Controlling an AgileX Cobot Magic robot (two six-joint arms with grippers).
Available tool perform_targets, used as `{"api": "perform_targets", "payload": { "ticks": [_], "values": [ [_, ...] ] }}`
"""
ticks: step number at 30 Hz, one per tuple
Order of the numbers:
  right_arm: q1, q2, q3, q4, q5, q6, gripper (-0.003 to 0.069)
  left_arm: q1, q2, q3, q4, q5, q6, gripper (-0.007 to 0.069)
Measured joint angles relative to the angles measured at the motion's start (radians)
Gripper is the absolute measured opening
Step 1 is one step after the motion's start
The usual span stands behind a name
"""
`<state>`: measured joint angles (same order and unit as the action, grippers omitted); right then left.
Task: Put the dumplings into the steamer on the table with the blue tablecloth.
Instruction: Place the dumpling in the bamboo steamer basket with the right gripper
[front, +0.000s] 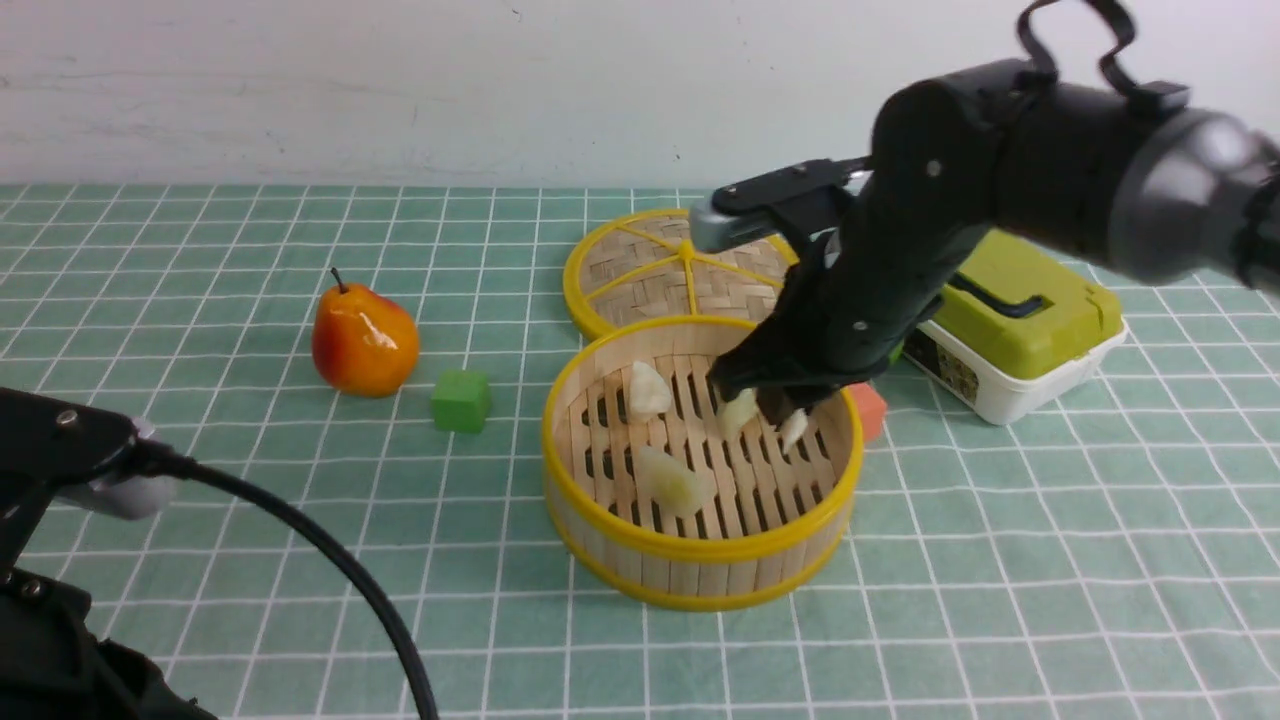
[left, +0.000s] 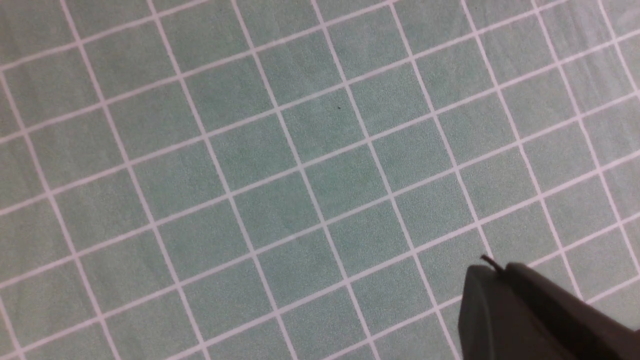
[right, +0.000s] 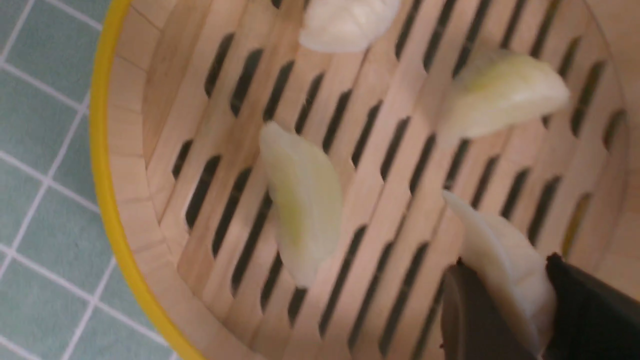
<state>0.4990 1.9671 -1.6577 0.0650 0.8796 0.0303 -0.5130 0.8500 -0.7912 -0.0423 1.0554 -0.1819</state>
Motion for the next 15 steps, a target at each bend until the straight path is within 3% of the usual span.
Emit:
{"api": "perform_targets", "payload": {
  "ticks": [7, 11, 15],
  "values": [
    [0.012, 0.116, 0.0, -0.022, -0.032, 0.057, 0.0193, 0.0, -0.157, 0.117, -0.01, -0.054, 0.0, 0.002],
    [0.012, 0.128, -0.005, -0.024, -0.018, 0.062, 0.0311, 0.0, -0.308, 0.22, -0.009, -0.127, 0.0, 0.0024],
    [0.012, 0.053, -0.011, -0.02, 0.015, 0.061, 0.0384, 0.0, -0.384, 0.245, 0.002, -0.178, 0.0, 0.0026]
  ]
}}
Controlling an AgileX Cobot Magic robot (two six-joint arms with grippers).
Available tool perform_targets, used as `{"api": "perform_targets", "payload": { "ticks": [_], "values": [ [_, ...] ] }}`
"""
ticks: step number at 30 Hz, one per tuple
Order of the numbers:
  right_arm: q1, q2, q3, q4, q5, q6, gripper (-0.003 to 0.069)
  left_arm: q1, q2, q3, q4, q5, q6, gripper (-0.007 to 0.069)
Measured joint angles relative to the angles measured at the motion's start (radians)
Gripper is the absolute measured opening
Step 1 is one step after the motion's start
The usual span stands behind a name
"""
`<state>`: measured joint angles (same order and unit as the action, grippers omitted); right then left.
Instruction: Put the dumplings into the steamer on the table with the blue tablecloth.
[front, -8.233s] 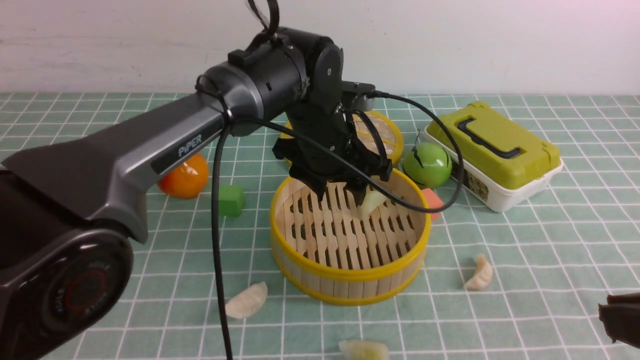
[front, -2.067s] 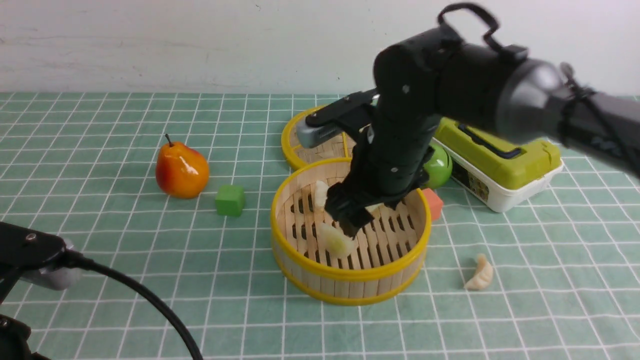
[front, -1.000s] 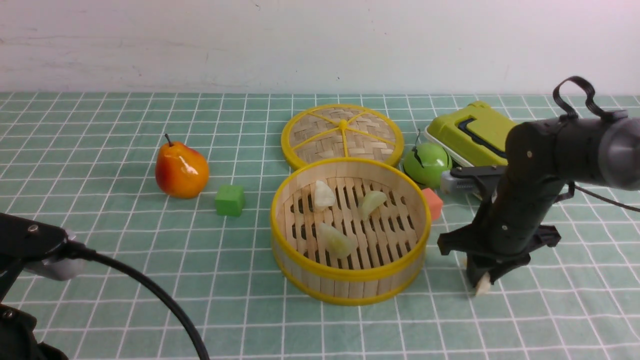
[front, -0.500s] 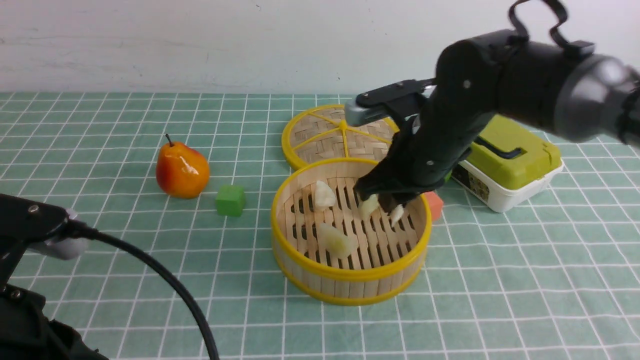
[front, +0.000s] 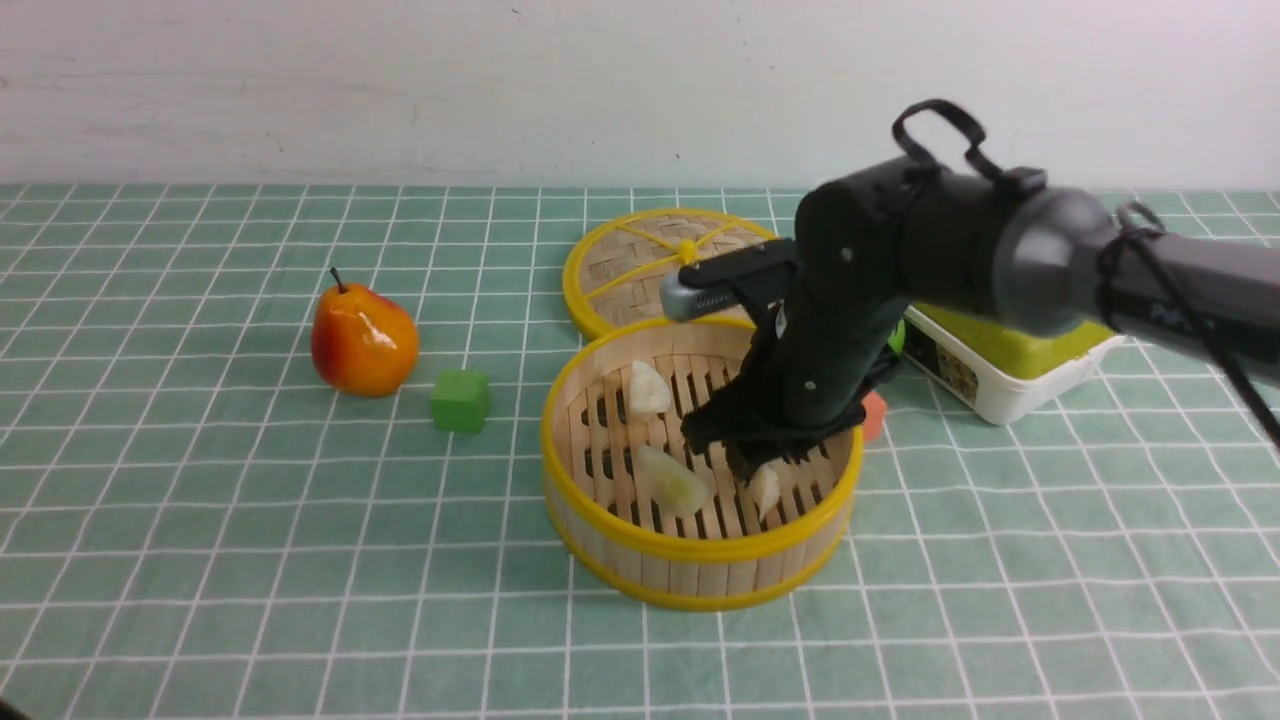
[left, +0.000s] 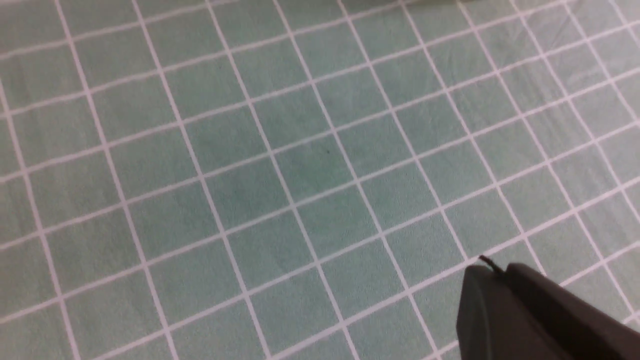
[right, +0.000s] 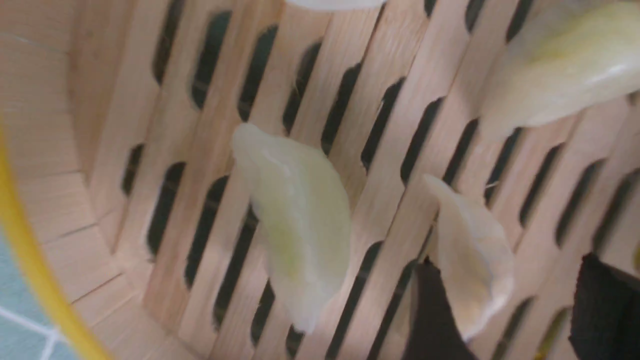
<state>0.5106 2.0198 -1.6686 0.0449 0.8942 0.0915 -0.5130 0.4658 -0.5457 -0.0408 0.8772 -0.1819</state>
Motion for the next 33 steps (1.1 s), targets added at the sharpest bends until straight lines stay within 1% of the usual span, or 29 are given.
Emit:
{"api": "perform_targets", "payload": {
  "ticks": [3, 5, 6, 9, 11, 12, 13, 18, 21, 27, 33],
  "values": [
    [0.0, -0.116, 0.004, 0.017, 0.026, -0.015, 0.0383, 0.0, -0.017, 0.0, 0.003, -0.012, 0.0, 0.0028],
    [0.0, -0.234, 0.036, 0.037, 0.022, -0.042, 0.0361, 0.0, -0.017, 0.0, 0.004, -0.012, 0.0, 0.0028],
    [0.0, -0.234, 0.041, 0.038, 0.022, -0.045, 0.0361, 0.0, -0.017, 0.0, 0.004, -0.012, 0.0, 0.0028],
    [0.0, -0.449, 0.191, 0.055, -0.05, -0.073, 0.0285, 0.0, -0.017, 0.0, 0.004, -0.012, 0.0, 0.0033],
    [0.0, -0.521, 0.254, 0.055, -0.088, -0.078, 0.0245, 0.0, -0.017, 0.0, 0.004, -0.012, 0.0, 0.0034],
    [0.0, -0.627, 0.354, 0.056, -0.131, -0.08, 0.0202, 0.0, -0.017, 0.0, 0.004, -0.012, 0.0, 0.0036],
    [0.0, -0.684, 0.408, 0.057, -0.155, -0.081, 0.0166, 0.0, -0.017, 0.0, 0.004, -0.012, 0.0, 0.0037],
    [0.0, -0.918, 0.63, 0.061, -0.234, -0.08, 0.0041, 0.0, -0.017, 0.0, 0.004, -0.012, 0.0, 0.0039],
    [0.0, -1.023, 0.716, 0.063, -0.267, -0.08, -0.0002, 0.0, -0.017, 0.0, 0.004, -0.012, 0.0, 0.0039],
    [0.0, -1.171, 0.78, 0.063, -0.275, -0.08, -0.0015, 0.0, -0.017, 0.0, 0.004, -0.012, 0.0, 0.0046],
    [0.0, -1.217, 0.781, 0.063, -0.257, -0.08, -0.0015, 0.0, -0.017, 0.0, 0.004, -0.012, 0.0, 0.0049]
  ]
}}
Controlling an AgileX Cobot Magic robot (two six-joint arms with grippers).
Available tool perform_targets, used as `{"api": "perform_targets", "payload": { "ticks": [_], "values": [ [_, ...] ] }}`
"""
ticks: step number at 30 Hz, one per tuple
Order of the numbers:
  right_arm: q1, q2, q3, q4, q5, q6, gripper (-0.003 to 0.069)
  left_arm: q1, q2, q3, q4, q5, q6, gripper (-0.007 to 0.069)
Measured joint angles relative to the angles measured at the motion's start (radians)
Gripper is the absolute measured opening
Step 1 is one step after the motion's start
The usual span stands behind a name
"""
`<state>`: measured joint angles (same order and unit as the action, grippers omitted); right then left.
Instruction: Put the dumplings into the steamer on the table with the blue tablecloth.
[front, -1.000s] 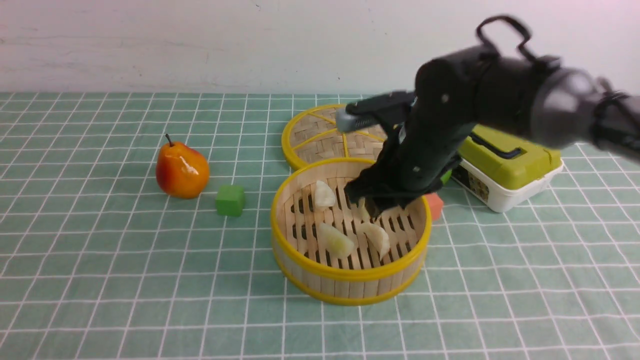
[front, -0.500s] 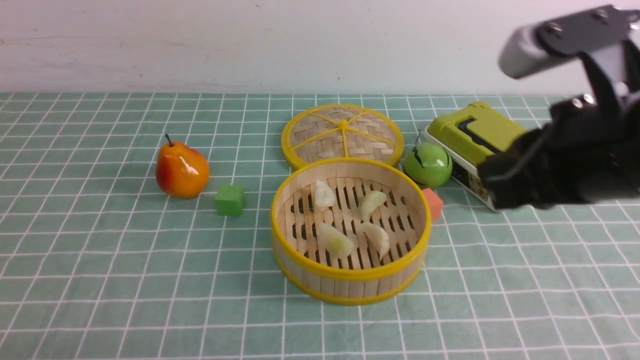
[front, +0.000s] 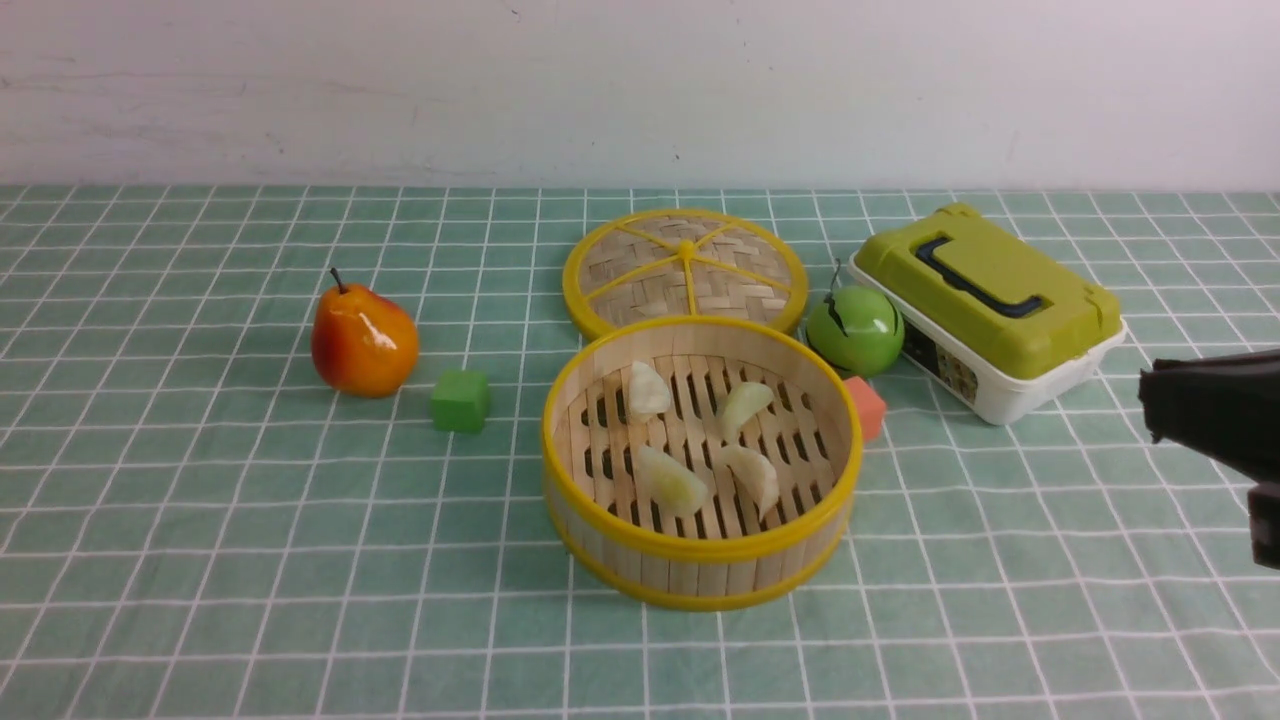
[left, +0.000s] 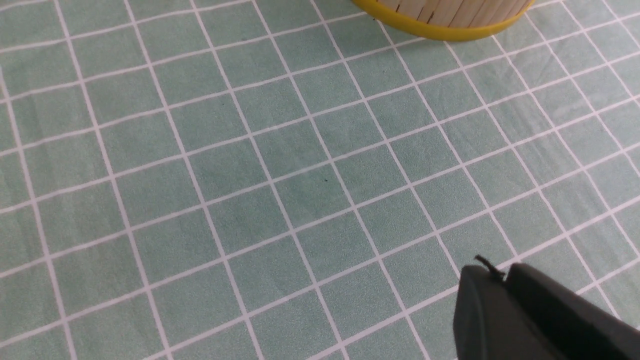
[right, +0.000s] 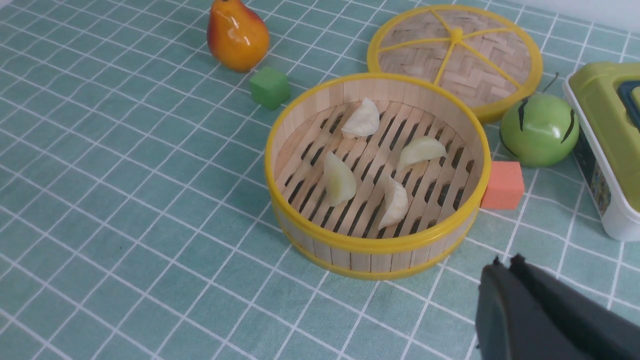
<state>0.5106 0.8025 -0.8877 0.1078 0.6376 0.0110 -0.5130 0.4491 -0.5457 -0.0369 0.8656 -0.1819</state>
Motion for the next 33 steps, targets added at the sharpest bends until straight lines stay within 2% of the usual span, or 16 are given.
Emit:
{"api": "perform_targets", "payload": {
  "ticks": [13, 19, 23, 24, 25, 26, 28, 33],
  "values": [
    [0.0, -0.006, 0.021, -0.031, -0.018, 0.0, -0.0005, 0.0, 0.0, 0.0, 0.0, 0.0, 0.0, 0.0057],
    [-0.014, -0.145, 0.137, -0.098, -0.093, 0.008, -0.0005, 0.0, 0.0, 0.0, 0.0, 0.0, 0.0, 0.0062],
    [-0.109, -0.31, 0.276, -0.122, -0.179, 0.049, -0.0005, 0.0, 0.0, 0.0, 0.0, 0.0, 0.0, 0.0069],
    [-0.159, -0.384, 0.354, -0.123, -0.218, 0.062, -0.0005, 0.0, 0.0, 0.0, 0.0, 0.0, 0.0, 0.0069],
    [-0.159, -0.384, 0.354, -0.123, -0.218, 0.062, -0.0005, 0.0, 0.0, 0.0, 0.0, 0.0, 0.0, 0.007],
    [-0.233, -0.474, 0.446, -0.123, -0.273, 0.08, -0.0005, 0.0, 0.0, 0.0, 0.0, 0.0, 0.0, 0.007],
    [-0.293, -0.551, 0.544, -0.122, -0.332, 0.093, -0.0005, 0.0, 0.0, 0.0, 0.0, 0.0, 0.0, 0.007],
    [-0.405, -0.716, 0.722, -0.12, -0.402, 0.133, -0.0004, 0.0, 0.0, 0.0, 0.0, 0.0, 0.0, 0.0074]
  ]
}}
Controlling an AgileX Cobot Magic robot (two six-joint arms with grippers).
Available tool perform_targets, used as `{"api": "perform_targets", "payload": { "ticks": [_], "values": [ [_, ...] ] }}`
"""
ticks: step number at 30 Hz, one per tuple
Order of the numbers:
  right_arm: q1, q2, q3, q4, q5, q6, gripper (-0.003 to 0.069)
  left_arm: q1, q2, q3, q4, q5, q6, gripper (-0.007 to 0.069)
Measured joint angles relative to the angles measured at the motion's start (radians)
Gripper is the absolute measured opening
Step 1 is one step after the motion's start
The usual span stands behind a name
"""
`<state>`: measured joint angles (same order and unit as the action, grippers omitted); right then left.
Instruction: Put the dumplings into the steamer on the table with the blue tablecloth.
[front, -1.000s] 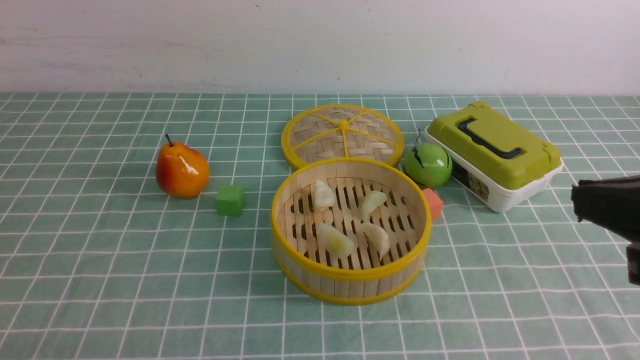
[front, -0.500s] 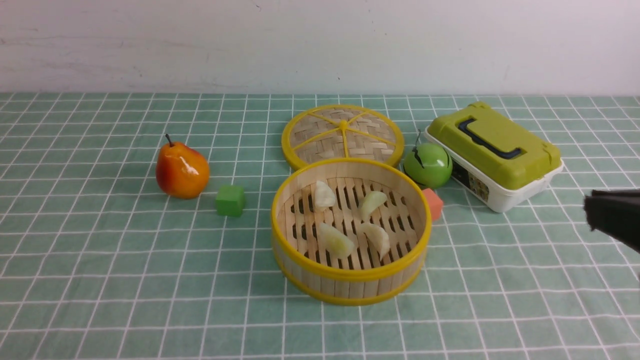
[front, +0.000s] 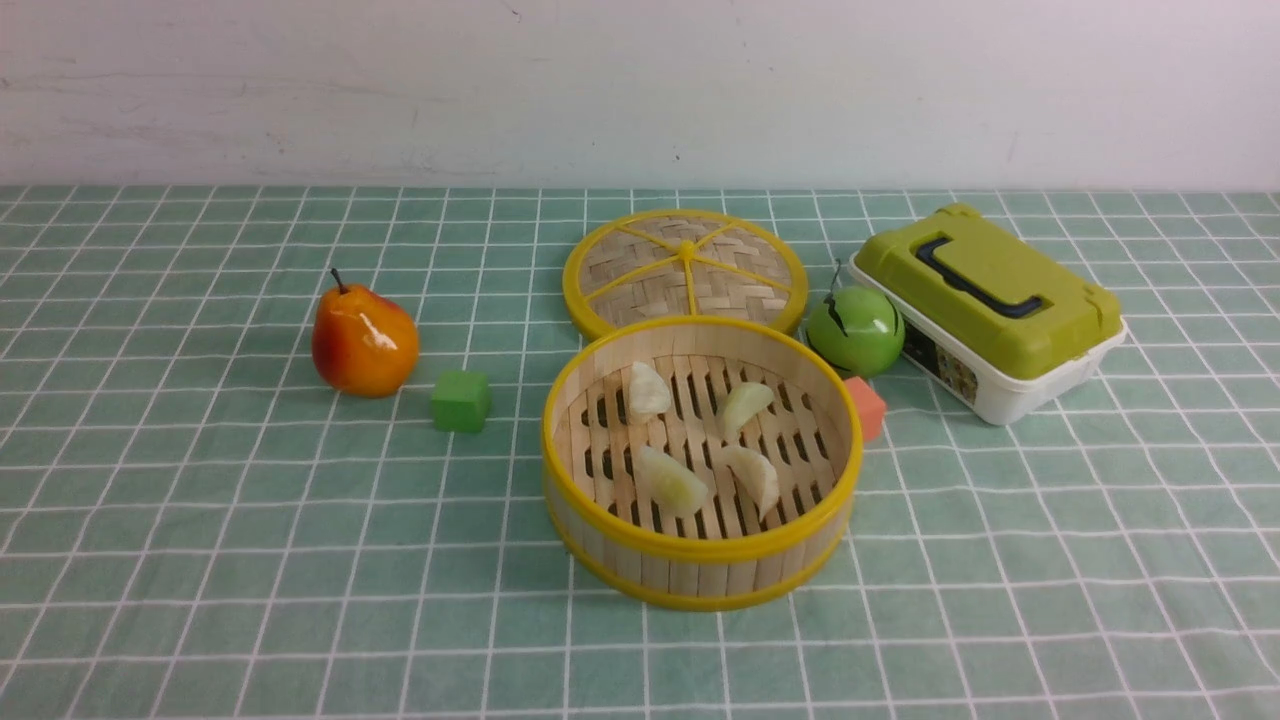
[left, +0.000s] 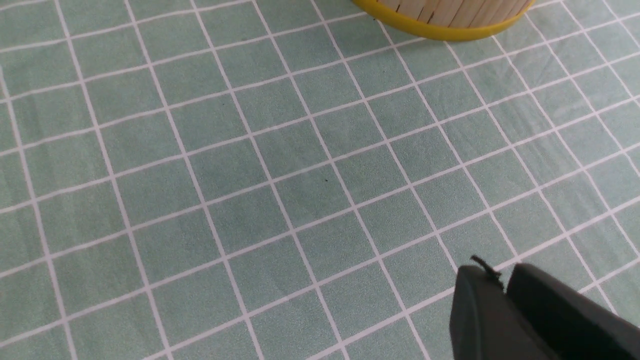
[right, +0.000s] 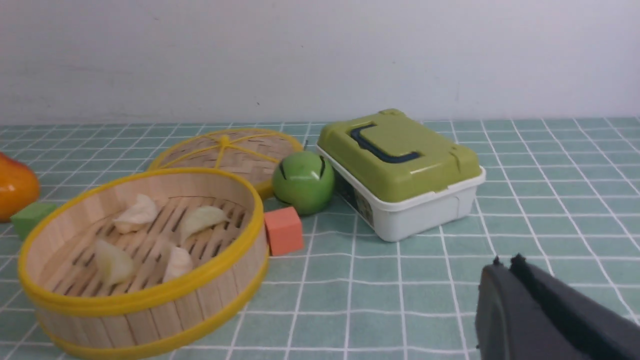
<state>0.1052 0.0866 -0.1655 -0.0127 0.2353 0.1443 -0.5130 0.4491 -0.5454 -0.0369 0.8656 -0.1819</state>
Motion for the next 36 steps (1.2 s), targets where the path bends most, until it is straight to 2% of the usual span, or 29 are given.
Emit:
{"api": "perform_targets", "payload": {
  "ticks": [9, 19, 36],
  "values": [
    [-0.042, -0.097, 0.189, -0.025, -0.005, 0.025, -0.0004, 0.0, 0.0, 0.001, 0.0, 0.0, 0.0, 0.0078],
    [-0.058, -0.097, 0.187, -0.063, 0.13, 0.027, -0.0006, 0.0, 0.001, 0.001, 0.0, 0.0, 0.0, 0.0089],
    [-0.058, -0.097, 0.184, -0.055, 0.141, 0.027, -0.0012, 0.0, 0.001, 0.002, 0.0, 0.0, 0.0, 0.0106]
  ]
}}
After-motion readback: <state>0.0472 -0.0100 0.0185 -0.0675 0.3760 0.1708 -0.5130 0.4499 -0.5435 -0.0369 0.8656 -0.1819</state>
